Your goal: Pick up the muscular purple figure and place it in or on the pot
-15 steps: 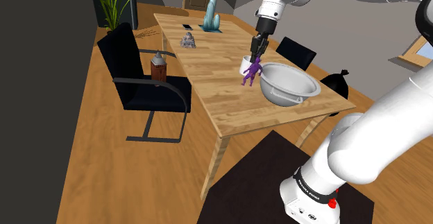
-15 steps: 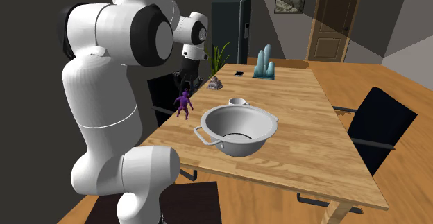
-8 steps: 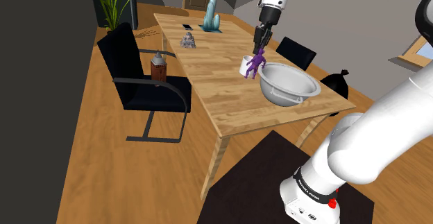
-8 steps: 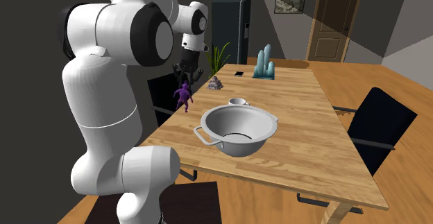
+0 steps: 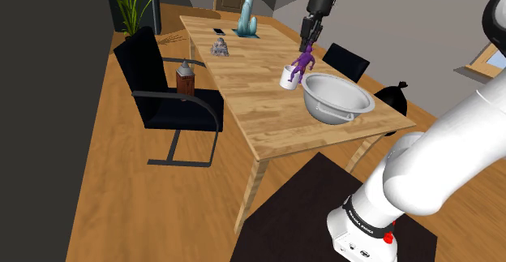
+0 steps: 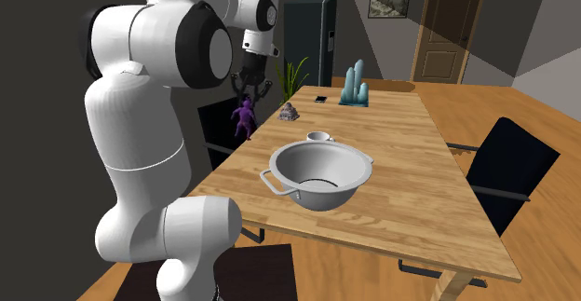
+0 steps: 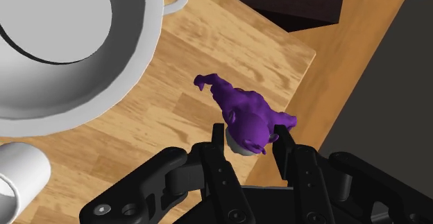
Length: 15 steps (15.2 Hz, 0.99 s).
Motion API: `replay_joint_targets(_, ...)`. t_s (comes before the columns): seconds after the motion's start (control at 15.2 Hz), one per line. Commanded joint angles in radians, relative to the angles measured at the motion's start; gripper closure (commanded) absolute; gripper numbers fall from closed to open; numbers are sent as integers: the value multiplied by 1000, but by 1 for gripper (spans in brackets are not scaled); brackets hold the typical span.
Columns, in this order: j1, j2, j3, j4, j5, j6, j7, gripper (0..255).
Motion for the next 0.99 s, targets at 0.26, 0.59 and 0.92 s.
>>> replay_joint_targets(0.26,-40,15,-58,72,-22,-71,-93,255)
replay_joint_targets(0.59,-92,55,-136,149,-43,-127,-224,255)
replay_joint_targets(0.92,-154,133,-219,260,-42,-185,-372,255)
